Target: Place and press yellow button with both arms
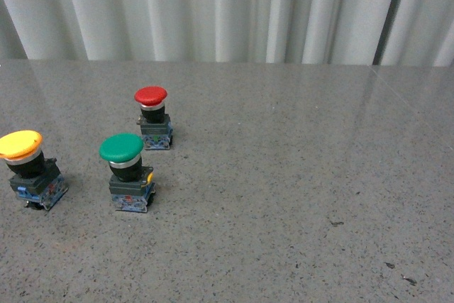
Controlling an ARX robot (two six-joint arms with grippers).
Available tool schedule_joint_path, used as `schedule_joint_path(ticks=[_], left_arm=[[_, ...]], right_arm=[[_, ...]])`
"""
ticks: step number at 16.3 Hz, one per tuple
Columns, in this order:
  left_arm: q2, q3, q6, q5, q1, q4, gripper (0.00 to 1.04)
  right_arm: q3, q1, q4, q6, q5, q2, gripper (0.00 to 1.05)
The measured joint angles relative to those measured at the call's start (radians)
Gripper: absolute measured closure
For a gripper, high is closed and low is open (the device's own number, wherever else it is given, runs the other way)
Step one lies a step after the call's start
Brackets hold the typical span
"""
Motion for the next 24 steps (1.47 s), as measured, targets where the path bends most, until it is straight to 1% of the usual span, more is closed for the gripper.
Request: schedule_joint_path(ticks=[1,2,3,5,6,7,8,9,10,12,13,16,21,24], left_arm=[[0.101,0.05,-0.005,-0.179,-0.066,-0.117,0.07],[0.203,0.08,0.002,-0.245,-0.074,-0.077,0.07],[0.332,0.129,0.006,-0.285,-0.053,0.03,0.07],[0.494,0.201,0.01,-0.26,-0.03,0.185,0.07],[0.602,0.255,0.016,-0.227,-0.03,0.274,0.07],[0.738,0.323,0.016,-0.172,-0.028,0.349,0.07],[0.89,0.404,0.019,-0.122,-0.039,0.382,0.07],[1.02,0.467,0.035,-0.102,-0.052,0.401,0.07],[1.146,0.536,0.035,-0.052,-0.065,0.367,0.07],[1.301,0.619,0.058,-0.016,-0.094,0.347,0.07],[1.357,0.634,0.071,-0.016,-0.109,0.35,0.07],[1.426,0.634,0.079,0.018,-0.12,0.343,0.07],[1.455,0.576,0.087,0.011,-0.146,0.392,0.07],[1.484,0.561,0.087,0.009,-0.145,0.42,0.07]], right_arm=[[0.0,0.0,0.0,0.0,0.002,0.0,0.06],[0.0,0.0,-0.001,0.0,0.0,0.0,0.06],[0.0,0.0,0.001,0.0,0.0,0.0,0.06],[0.0,0.0,-0.001,0.0,0.0,0.0,0.06],[0.0,0.0,0.0,0.0,0.0,0.0,0.06],[0.0,0.0,0.0,0.0,0.0,0.0,0.06],[0.0,0.0,0.0,0.0,0.0,0.0,0.06],[0.0,0.0,0.0,0.0,0.0,0.0,0.06],[0.0,0.0,0.0,0.0,0.0,0.0,0.06],[0.0,0.0,0.0,0.0,0.0,0.0,0.06],[0.0,0.0,0.0,0.0,0.0,0.0,0.06],[0.0,0.0,0.0,0.0,0.0,0.0,0.06],[0.0,0.0,0.0,0.0,0.0,0.0,0.06],[0.0,0.0,0.0,0.0,0.0,0.0,0.06]])
